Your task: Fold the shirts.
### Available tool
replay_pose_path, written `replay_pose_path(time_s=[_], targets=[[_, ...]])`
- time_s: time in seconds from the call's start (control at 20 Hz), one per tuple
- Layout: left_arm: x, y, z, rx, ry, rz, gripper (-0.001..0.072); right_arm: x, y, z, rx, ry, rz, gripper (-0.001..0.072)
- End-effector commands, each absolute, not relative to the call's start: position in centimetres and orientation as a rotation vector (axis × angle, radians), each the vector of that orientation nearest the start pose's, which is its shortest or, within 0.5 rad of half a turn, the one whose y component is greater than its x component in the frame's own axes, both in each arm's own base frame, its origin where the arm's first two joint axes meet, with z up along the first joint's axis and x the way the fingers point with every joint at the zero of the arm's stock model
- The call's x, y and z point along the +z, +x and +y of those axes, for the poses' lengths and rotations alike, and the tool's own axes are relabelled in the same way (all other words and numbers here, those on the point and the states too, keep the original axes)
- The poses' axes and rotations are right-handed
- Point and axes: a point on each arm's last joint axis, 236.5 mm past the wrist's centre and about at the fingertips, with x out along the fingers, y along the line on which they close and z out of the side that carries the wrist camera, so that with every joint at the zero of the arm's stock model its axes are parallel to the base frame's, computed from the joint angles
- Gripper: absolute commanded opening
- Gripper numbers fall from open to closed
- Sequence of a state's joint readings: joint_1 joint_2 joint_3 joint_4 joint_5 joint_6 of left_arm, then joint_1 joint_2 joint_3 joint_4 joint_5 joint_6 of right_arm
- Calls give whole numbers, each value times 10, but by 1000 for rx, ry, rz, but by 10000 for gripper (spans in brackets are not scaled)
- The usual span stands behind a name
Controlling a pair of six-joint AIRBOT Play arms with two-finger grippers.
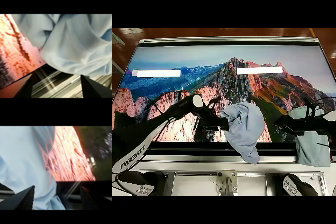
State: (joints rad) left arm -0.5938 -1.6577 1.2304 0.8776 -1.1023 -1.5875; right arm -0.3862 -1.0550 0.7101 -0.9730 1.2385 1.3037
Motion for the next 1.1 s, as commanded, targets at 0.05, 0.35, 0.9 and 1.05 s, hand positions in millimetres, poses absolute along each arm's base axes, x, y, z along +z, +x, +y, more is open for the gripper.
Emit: replay_pose_path(time_s=[0.05, 0.35, 0.9, 1.05], targets=[[-97, 272, -367, -662, -424, 1606, 716, -55, 301, 52, 261, 807, 1346, 686], [-100, 272, -391, -703, -542, 1599, 40, -98, 311, 94, 272, 765, 1420, 684], [210, 379, -307, -787, -211, 734, 36, 169, 394, 123, 595, 415, 750, 62], [379, 353, -281, -826, -247, 334, 36, 330, 367, 133, 620, 369, 373, 62]])
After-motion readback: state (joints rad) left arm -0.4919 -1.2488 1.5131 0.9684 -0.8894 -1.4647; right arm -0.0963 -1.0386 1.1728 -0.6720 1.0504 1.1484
